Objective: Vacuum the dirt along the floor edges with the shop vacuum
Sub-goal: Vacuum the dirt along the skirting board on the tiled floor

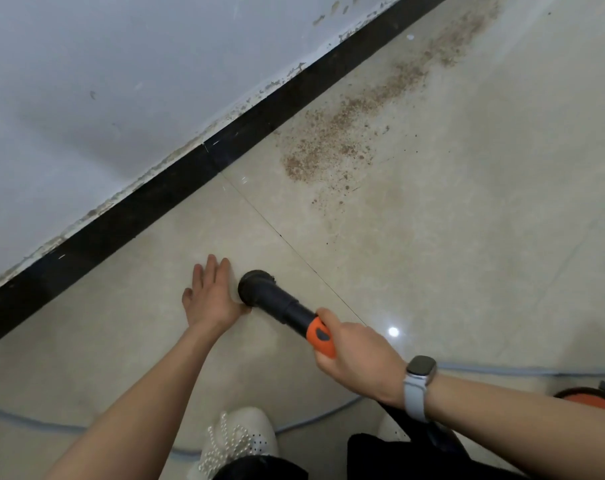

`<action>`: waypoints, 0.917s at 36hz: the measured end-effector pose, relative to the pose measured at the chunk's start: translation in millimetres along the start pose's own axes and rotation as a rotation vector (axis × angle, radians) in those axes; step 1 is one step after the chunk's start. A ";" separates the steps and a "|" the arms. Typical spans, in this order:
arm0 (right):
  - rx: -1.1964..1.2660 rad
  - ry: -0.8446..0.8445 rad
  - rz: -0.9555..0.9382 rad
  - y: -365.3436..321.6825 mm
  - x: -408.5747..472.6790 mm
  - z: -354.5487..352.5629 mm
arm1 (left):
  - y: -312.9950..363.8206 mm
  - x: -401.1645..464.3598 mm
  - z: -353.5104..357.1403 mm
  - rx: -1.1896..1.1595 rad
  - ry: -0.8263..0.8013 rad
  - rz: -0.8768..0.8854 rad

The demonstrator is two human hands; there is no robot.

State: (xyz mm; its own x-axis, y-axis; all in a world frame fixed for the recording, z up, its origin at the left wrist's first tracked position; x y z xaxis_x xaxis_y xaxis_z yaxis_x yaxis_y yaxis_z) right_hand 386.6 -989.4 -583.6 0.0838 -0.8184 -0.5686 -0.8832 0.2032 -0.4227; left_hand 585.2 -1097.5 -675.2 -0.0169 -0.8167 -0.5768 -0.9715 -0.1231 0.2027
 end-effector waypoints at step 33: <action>0.079 0.257 0.291 87.9 25.0 -84.5 | 62.9 4.4 19.5 0.131 -0.073 0.147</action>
State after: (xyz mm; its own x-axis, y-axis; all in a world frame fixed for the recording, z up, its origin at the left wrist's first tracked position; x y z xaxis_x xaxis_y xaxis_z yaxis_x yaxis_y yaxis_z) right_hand 272.1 -1037.4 -575.3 -0.2917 -0.8261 -0.4821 -0.8140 0.4791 -0.3285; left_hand 519.4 -1097.9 -680.4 -0.1728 -0.7771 -0.6053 -0.9798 0.0725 0.1865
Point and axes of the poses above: each hand's wrist, its own x-axis towards the middle knuckle, its own z-axis out of the palm, y = z × x, the point moved 10 cm from there along x, towards the middle knuckle, and after that the axes turned 1 degree about z, right-handed, at the moved point
